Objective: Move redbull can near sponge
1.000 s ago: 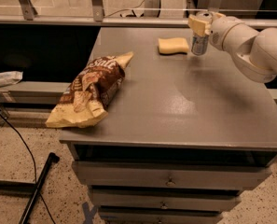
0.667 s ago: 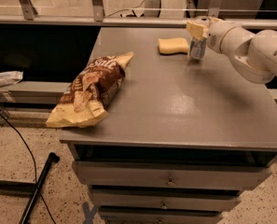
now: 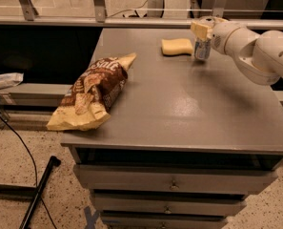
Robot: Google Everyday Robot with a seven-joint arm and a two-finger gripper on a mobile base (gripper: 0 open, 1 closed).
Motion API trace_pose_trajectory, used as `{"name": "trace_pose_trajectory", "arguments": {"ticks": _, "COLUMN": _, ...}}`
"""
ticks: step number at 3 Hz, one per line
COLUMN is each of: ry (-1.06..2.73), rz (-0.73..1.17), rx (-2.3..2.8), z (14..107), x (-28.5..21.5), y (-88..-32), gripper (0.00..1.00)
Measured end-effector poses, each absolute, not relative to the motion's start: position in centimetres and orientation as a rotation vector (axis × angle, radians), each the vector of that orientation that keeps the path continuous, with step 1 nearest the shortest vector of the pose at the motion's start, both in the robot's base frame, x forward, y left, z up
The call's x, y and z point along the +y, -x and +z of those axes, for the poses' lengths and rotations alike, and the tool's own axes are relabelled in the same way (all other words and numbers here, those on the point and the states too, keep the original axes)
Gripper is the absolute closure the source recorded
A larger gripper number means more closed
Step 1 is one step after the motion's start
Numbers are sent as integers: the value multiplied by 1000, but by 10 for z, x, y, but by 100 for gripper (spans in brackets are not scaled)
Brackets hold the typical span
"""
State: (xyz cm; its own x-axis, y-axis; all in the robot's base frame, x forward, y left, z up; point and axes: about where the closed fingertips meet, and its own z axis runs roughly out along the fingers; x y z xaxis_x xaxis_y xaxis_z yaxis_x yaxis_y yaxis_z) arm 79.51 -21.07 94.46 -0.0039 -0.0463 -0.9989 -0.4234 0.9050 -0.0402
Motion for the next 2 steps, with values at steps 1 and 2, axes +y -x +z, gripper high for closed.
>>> {"name": "trace_pose_trajectory", "arguments": {"ticks": 1, "ry": 381, "rz": 312, "rx": 1557, "z": 944, "x": -208, "y": -796, "gripper": 12}}
{"name": "trace_pose_trajectory", "arguments": {"ticks": 2, "ry": 383, "rz": 315, "rx": 1556, "z": 944, "x": -205, "y": -796, "gripper": 0}}
